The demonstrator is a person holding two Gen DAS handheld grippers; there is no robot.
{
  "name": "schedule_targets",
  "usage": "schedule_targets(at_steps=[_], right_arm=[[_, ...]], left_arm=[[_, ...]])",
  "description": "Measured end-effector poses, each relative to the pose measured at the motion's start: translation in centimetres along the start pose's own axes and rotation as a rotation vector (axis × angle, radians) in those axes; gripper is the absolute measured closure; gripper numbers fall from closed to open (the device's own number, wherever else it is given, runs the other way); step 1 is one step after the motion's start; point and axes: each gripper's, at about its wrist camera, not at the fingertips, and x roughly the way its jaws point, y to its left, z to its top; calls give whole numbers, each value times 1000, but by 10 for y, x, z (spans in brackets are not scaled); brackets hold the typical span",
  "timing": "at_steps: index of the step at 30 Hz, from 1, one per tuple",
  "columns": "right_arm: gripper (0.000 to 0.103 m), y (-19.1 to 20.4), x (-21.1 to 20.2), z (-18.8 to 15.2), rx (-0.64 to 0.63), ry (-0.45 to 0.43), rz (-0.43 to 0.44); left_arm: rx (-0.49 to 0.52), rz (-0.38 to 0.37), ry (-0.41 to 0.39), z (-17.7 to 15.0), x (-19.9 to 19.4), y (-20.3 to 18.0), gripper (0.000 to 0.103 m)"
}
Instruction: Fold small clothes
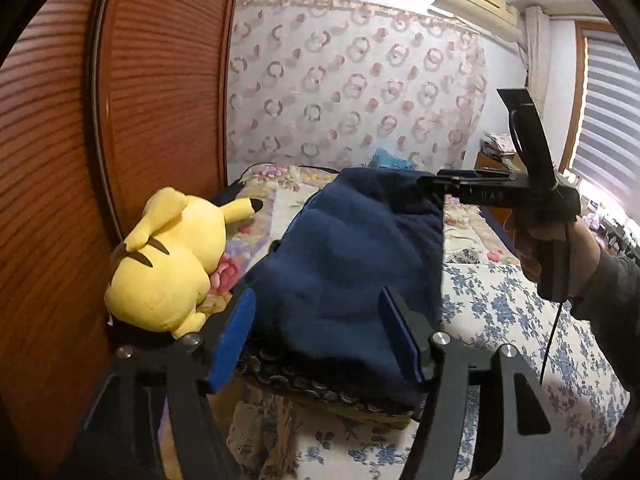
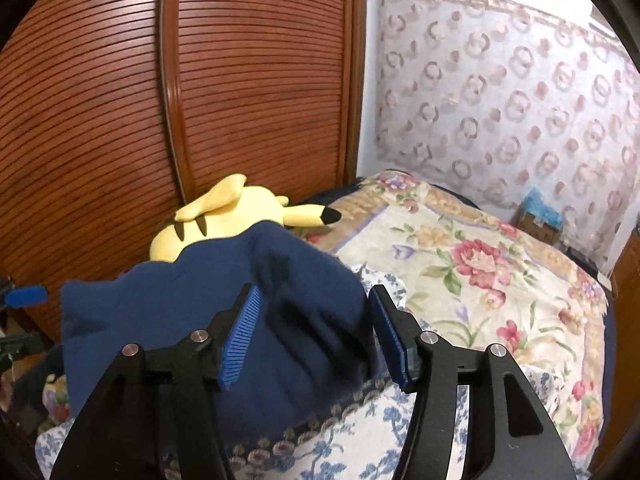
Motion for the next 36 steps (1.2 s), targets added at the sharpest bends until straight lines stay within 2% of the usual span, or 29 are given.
schedule_targets(at_steps=[3, 12, 17, 26, 36], right_arm=[[42, 0, -20, -10, 21, -13, 10], [35, 4, -104, -50, 57, -66, -45], [33, 6, -156, -77, 84, -103, -85], [27, 7, -238, -125, 173, -159, -219], [27, 6, -319, -180, 287, -219, -392]], left_arm=[[13, -16, -12, 1, -7, -14, 38], [55, -61, -31, -3, -27, -64, 37], [91, -51, -24, -8, -33, -95, 37], [151, -77, -48, -16, -55, -147, 37], [170, -109, -60, -22, -78, -188, 37]])
